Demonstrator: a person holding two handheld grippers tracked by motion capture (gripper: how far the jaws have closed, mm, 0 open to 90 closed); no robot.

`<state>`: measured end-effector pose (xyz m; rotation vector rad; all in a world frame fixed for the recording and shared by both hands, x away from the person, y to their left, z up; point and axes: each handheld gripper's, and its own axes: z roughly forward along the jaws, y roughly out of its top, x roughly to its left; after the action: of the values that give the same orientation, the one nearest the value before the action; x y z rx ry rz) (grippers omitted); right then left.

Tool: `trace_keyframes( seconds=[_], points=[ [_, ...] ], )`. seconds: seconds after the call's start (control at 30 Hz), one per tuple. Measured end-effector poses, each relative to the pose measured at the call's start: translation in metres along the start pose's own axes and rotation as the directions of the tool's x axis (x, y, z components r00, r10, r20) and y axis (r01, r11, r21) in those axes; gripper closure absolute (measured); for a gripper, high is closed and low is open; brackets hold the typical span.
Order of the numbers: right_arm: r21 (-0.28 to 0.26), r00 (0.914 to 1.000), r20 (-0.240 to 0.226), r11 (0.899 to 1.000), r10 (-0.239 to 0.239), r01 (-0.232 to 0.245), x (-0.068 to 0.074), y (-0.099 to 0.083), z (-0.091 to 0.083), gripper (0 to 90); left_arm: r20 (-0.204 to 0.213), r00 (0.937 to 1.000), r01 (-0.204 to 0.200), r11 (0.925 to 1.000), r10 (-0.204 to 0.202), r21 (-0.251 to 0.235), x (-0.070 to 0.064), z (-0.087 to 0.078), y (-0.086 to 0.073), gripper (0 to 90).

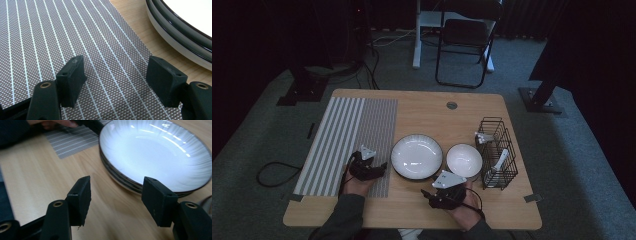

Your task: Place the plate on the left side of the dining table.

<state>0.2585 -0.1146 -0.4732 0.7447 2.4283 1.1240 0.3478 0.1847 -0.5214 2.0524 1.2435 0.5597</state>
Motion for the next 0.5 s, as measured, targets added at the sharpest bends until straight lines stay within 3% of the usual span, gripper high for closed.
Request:
trace_keyframes(
  seconds=[0.27,0.37,0.5],
  points=[
    [0.003,0.9993,0.036,1.0,-0.013,0.013,-0.0027,0.003,-0.0004,40.7,0.004,1.0,0.004,1.0,-0.004,0.003,-0.0012,-0.0015,0.0006,37.0],
    [0.006,0.9991,0.042,1.0,-0.004,0.003,-0.0043,0.0023,0.0004,42.7,-0.016,0.9997,-0.017,0.9998,0.017,0.011,-0.0039,-0.004,0.0021,40.1],
    [0.011,0.9989,0.046,1.0,-0.008,0.007,-0.0042,0.002,0.0015,42.7,-0.006,0.9999,-0.015,0.9999,0.015,-0.005,-0.0034,-0.0091,0.0055,40.5]
  ],
)
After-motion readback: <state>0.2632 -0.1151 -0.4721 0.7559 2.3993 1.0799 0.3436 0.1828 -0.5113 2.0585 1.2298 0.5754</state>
